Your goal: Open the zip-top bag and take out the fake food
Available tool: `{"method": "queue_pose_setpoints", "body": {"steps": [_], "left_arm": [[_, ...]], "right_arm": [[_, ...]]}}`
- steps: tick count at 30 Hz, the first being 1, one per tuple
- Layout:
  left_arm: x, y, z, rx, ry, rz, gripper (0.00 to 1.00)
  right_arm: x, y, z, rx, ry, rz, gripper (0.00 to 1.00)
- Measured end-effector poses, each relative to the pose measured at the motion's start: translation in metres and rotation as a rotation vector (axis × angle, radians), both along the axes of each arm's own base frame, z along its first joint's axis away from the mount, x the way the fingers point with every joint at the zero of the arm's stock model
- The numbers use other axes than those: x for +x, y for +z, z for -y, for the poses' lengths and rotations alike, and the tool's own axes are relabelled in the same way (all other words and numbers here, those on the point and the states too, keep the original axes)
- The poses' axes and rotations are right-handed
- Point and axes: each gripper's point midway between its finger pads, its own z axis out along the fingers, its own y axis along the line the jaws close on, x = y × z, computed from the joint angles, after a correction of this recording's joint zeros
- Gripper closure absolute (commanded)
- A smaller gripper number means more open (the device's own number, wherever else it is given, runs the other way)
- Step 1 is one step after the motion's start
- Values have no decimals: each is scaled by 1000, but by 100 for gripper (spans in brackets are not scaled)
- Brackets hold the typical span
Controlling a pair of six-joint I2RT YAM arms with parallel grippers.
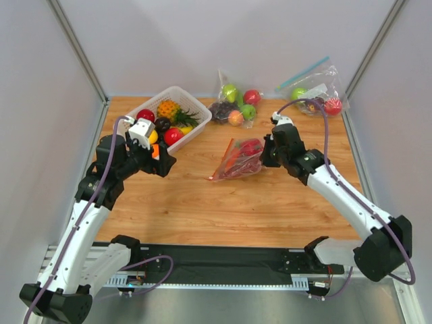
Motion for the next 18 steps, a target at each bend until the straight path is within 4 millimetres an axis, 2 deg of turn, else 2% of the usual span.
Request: {"method": "queue_pose_setpoints", "body": {"steps": [4,7,10,14,18], "left_arm": [[-2,-1,4,-8,-23,-8,1],[-5,0,10,-28,-61,-9,1],[-11,-1,24,-67,-104,-22,3],[-25,-9,56,-126,-193,-77,4],[-40,-32,86,-192,-249,-154,4]], "right_arm": [[-8,39,2,49,8,68,100],[-17,56,6,67,11,95,100],[-27,65,11,75,14,104,100],[-37,71,16,78,15,109,100],[-42,77,19,88,15,125,100]]}}
